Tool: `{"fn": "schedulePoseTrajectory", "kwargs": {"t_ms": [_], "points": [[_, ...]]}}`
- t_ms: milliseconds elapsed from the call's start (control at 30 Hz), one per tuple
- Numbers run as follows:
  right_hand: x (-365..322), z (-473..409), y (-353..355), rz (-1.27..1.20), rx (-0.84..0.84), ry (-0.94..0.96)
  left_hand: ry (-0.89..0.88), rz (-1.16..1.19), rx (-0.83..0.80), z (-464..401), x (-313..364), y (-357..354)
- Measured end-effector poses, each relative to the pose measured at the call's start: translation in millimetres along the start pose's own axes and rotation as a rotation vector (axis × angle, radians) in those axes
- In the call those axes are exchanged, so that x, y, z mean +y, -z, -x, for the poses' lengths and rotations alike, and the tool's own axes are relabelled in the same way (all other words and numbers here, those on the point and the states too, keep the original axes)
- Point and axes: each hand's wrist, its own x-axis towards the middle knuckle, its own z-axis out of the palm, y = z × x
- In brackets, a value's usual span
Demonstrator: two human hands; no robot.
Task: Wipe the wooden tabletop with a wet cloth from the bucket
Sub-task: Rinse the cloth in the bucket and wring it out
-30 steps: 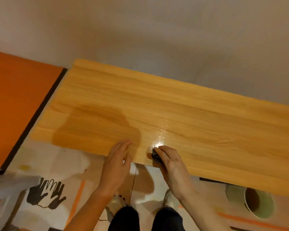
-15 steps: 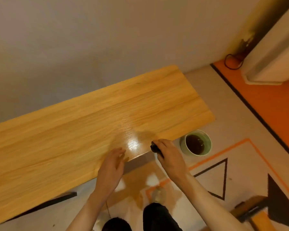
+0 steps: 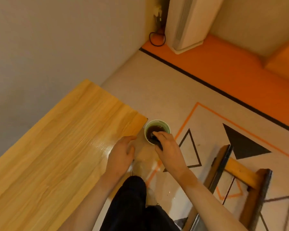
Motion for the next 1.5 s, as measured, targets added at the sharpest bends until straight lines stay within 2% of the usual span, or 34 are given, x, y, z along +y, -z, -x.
{"fn": "schedulePoseTrajectory", "kwargs": {"t_ms": [167,333,400,500,600,767,933,1000,1100,1167,1267,1333,1433,1500], "points": [[18.7,-37.5,14.3,-0.184,0.149,-0.192,-0.042,0.184,-0.185,-61.1,26.6,-24.8],[30.7,-73.4,17.5,-0.517,0.315,-0.5,0.055,0.537,-0.526,-97.2,52.3,-49.4],[34.3,-82.2,21.1,-0.64,0.33,-0.628,0.096,0.572,-0.567,-107.2,62.5,-60.2],[49.1,-92.5,26.1,-0.879,0.355,-0.73,0.128,0.565,-0.514,-124.6,74.6,-78.3],[73.9,-99.7,31.6,-1.083,0.391,-0.815,0.209,0.656,-0.487,-138.1,83.1,-94.8],[126.8,-113.0,32.5,-1.164,0.332,-0.9,0.331,0.707,-0.371,-162.3,87.7,-126.1],[183.1,-127.1,20.6,-1.281,0.258,-0.942,0.544,0.782,-0.204,-185.3,73.7,-169.7],[203.4,-132.0,10.9,-1.305,0.184,-0.941,0.629,0.794,-0.196,-195.6,66.1,-189.1],[229.7,-141.0,-11.1,-1.358,0.09,-0.958,0.633,0.739,-0.328,-209.0,44.7,-219.8],[246.8,-147.4,-27.1,-1.339,0.046,-0.947,0.555,0.618,-0.37,-213.6,28.7,-241.9],[268.8,-154.7,-46.0,-1.243,-0.039,-0.904,0.482,0.581,-0.233,-218.5,6.3,-270.1],[281.6,-158.2,-57.9,-1.132,-0.12,-0.849,0.594,0.695,-0.163,-223.4,-11.1,-281.0],[299.0,-159.8,-81.0,-0.978,-0.288,-0.764,0.866,0.904,-0.016,-229.7,-50.3,-296.4],[310.1,-160.2,-101.7,-0.896,-0.346,-0.754,0.988,0.956,0.073,-231.7,-77.7,-306.2]]}}
